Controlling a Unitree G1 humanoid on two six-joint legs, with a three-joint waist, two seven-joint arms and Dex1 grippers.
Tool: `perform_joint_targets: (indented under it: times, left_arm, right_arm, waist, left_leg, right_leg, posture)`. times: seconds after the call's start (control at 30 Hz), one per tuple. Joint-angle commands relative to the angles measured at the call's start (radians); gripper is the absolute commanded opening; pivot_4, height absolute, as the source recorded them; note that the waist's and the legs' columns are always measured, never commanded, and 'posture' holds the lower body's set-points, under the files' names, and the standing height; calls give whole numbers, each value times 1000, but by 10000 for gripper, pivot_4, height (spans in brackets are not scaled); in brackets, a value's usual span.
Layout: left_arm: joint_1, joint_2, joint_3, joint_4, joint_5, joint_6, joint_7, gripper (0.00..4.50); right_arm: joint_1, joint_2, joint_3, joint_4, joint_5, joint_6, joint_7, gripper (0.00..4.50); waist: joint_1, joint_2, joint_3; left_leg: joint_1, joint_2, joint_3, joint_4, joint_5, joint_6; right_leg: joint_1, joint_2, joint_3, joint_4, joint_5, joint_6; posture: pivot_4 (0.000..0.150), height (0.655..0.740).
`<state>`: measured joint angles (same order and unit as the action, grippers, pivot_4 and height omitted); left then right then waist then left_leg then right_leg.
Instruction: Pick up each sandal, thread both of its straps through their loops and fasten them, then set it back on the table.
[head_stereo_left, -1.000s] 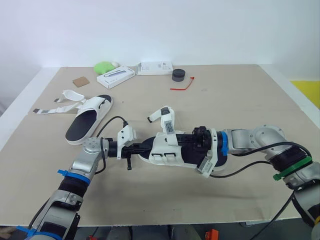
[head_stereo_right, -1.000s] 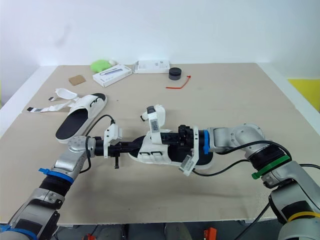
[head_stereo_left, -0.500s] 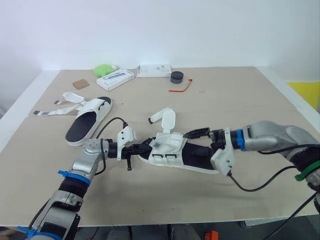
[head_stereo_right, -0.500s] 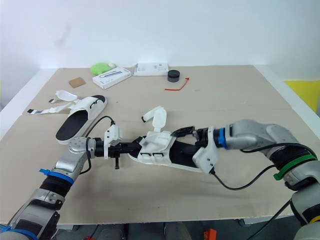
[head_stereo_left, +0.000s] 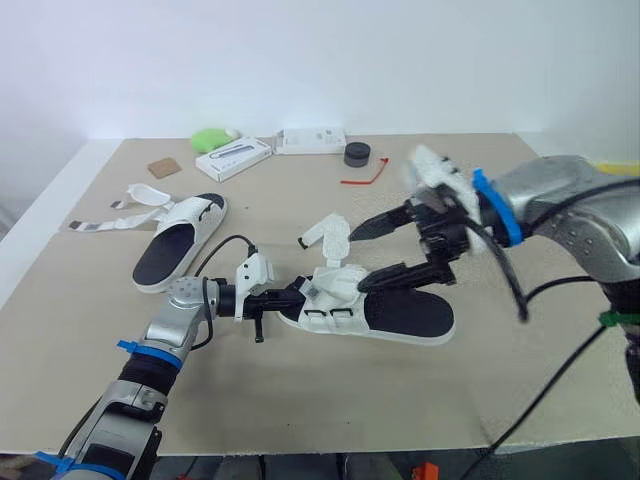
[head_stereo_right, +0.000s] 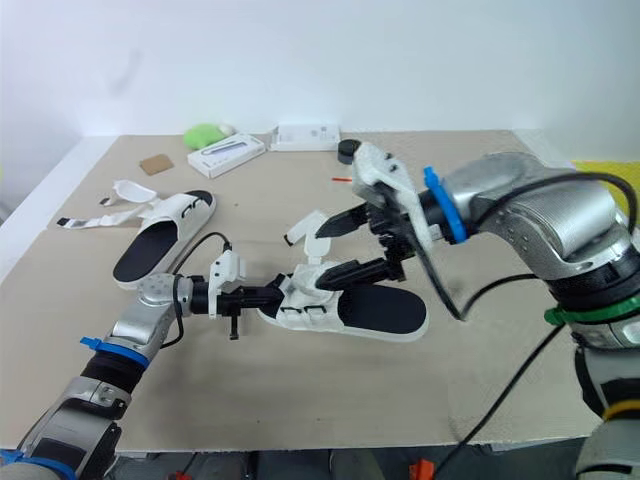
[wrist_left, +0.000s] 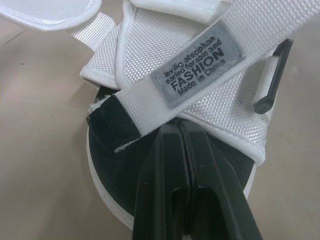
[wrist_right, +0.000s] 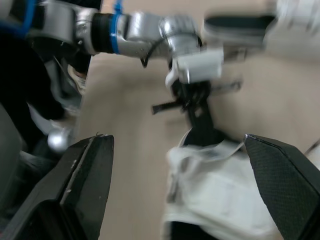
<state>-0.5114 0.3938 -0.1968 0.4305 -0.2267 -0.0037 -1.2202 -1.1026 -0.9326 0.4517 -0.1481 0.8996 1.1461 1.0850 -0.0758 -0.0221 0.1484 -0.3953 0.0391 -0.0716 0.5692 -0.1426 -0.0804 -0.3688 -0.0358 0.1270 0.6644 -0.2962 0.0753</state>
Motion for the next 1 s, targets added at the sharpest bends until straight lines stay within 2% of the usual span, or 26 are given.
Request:
perform_joint_targets:
  times: [0.03, 0.1, 0.23, 0.7, 0.83, 1.0]
  left_arm:
    - [58, 11, -65, 89, 84, 42, 13, 0]
    - [59, 9, -64, 86, 83, 44, 14, 0]
    - [69, 10, -65, 72, 86, 45, 13, 0]
    - [105, 0, -62, 34, 79, 47, 48, 0]
    - [123, 3, -62, 16, 77, 53, 55, 0]
    - [134, 5, -63, -1, 76, 59, 60, 0]
  right_arm:
    - [-92, 133, -15, 114, 53, 391, -117, 44707]
    - [-114, 190, -12, 175, 34, 462, -182, 44707]
    - [-137, 287, 4, 296, -53, 468, -263, 44707]
    - [-161, 399, 89, 360, -89, 468, -232, 44707]
    - [-173, 483, 79, 454, -151, 427, -231, 44707]
    - [-175, 526, 75, 513, -209, 391, -214, 44707]
  waist:
    - [1, 2, -1]
    - [3, 2, -1]
    - [7, 3, -2]
    - [3, 3, -2]
    - [0, 4, -2]
    - [1, 4, -2]
  left_leg:
    - [-2, 0, 1, 0, 0, 0]
    - [-6, 0, 1, 0, 0, 1]
    - [-12, 0, -3, 1, 0, 1]
    - [-13, 1, -4, 3, 0, 1]
    - [-13, 1, -5, 3, 0, 0]
    - [-13, 2, -6, 3, 0, 0]
  right_leg:
    - [-2, -1, 0, 0, 0, 0]
    - [-5, 0, -1, 0, 1, 0]
    - [-5, 3, -2, 0, 1, 1]
    - [-5, 5, -2, 0, 1, 1]
    - [-5, 5, -3, 0, 1, 1]
    - [-5, 7, -4, 0, 1, 1]
  posture:
    - [1500, 7400]
    - [1500, 7400]
    - [1500, 7400]
    - [1500, 7400]
    - [1500, 7400]
    - [1500, 7400]
